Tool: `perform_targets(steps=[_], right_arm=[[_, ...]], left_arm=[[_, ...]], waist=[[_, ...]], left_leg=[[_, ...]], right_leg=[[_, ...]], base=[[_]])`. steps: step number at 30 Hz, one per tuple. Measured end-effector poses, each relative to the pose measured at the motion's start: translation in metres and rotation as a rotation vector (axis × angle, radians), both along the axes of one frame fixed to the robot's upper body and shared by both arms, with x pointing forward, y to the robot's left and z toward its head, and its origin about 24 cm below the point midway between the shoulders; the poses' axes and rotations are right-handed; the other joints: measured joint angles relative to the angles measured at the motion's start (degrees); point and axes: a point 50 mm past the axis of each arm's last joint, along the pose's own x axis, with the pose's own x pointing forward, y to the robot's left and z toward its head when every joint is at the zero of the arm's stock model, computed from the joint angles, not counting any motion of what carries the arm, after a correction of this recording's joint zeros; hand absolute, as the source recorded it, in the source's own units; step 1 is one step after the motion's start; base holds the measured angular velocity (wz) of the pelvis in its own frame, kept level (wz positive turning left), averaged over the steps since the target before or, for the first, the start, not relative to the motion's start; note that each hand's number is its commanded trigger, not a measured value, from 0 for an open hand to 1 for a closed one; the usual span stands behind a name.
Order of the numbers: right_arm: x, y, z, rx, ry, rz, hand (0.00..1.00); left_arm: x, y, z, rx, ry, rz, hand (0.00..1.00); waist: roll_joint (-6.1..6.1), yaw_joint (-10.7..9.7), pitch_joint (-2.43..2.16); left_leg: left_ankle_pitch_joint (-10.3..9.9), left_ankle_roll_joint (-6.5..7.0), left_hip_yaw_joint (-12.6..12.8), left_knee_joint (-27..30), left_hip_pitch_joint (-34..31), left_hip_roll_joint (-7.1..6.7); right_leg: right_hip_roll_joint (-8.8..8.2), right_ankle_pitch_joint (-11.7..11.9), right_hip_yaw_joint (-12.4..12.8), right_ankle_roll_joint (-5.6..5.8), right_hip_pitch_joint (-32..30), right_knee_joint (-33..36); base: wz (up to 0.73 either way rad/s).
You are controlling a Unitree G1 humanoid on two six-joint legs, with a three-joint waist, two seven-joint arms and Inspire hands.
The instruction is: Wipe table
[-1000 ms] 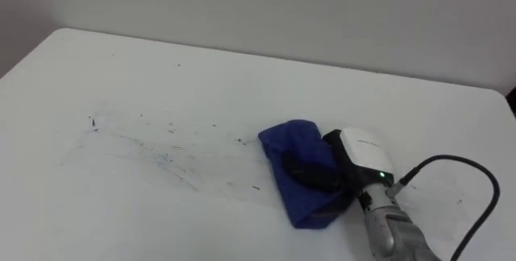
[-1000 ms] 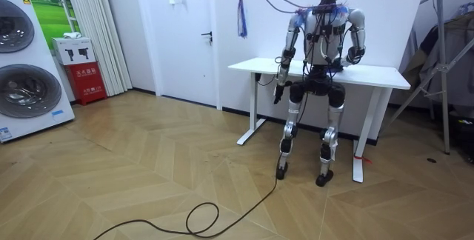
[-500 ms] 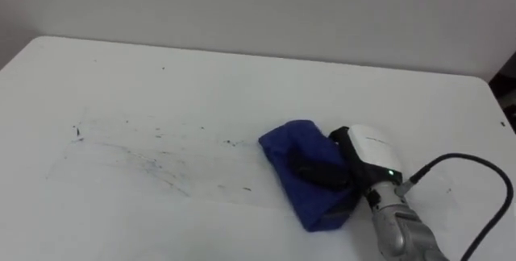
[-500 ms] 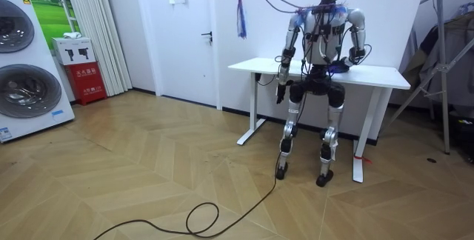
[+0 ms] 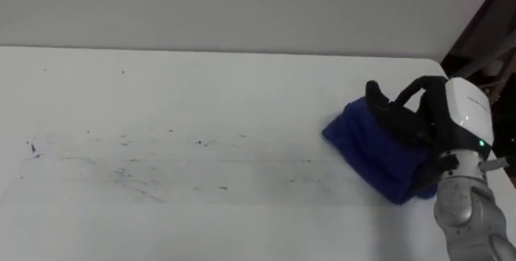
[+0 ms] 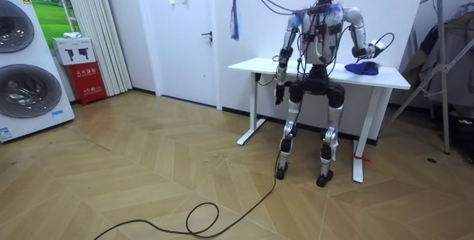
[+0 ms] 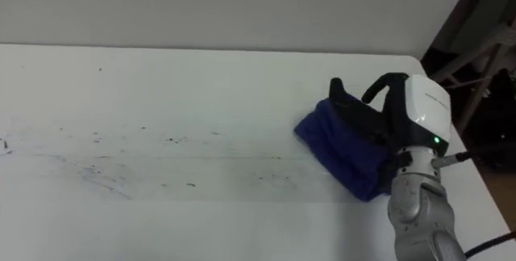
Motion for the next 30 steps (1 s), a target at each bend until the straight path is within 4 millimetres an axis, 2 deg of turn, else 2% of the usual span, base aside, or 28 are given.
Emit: perform_targets(steps=[1, 2, 12, 13, 14, 26, 30], right_arm=[[-0.002, -0.001, -0.002, 0.012, 0.006, -0.004, 0.38], [-0.003, -0.002, -0.003, 0.019, 0.01, -0.007, 1.0], [-0.022, -0.007, -0.02, 0.105, 0.073, -0.046, 1.0], [-0.023, -0.008, -0.021, 0.106, 0.079, -0.048, 0.59], [-0.024, -0.008, -0.022, 0.106, 0.082, -0.049, 0.0], [-0.025, -0.012, -0.022, 0.119, 0.083, -0.058, 0.0], [-0.035, -0.032, -0.037, 0.171, 0.126, -0.159, 0.0]], left_arm=[[0.0, 0.0, 0.0, -0.003, 0.001, -0.001, 0.0], [0.0, 0.0, 0.0, -0.004, 0.001, -0.001, 0.0], [0.0, 0.0, 0.0, 0.004, -0.002, 0.003, 0.0], [0.0, 0.001, 0.0, 0.006, -0.003, 0.004, 0.0], [0.0, 0.001, 0.0, 0.007, -0.003, 0.004, 0.0], [0.0, 0.001, 0.0, 0.008, -0.004, 0.006, 0.0], [-0.005, 0.007, 0.001, 0.017, -0.002, 0.044, 0.0]], waist=[[0.0, 0.0, -0.01], [0.0, 0.0, -0.01], [0.77, 0.1, 0.3], [0.77, 0.1, 0.31], [0.77, 0.1, 0.31], [0.74, 0.0, 0.3], [0.44, -0.2, 0.26]], left_leg=[[0.0, 0.0, 0.1, -0.2, 0.2, 0.03], [0.0, 0.0, 0.1, -0.2, 0.2, 0.05], [0.0, 0.0, 0.6, -0.3, 0.5, 0.08], [0.0, 0.0, 0.6, -0.3, 0.6, 0.08], [0.0, 0.0, 0.6, -0.3, 0.6, 0.08], [0.0, 0.0, 0.8, -0.3, 0.6, 0.1], [0.0, 0.0, 0.9, -0.3, 1.4, 0.1]], right_leg=[[0.07, 0.0, 0.1, -0.01, 0.0, 0.0], [0.1, 0.0, 0.1, -0.01, 0.1, 0.0], [0.14, 0.0, 0.4, -0.02, 0.1, 0.0], [0.14, 0.0, 0.4, -0.02, 0.1, 0.0], [0.14, 0.0, 0.4, -0.02, 0.1, 0.0], [0.18, 0.0, 0.5, -0.03, 0.0, 0.1], [0.17, -0.1, 0.6, 0.03, 0.8, 0.0]], base=[[-0.03], [0.0], [0.0], [0.0], [0.0], [0.0], [0.0]])
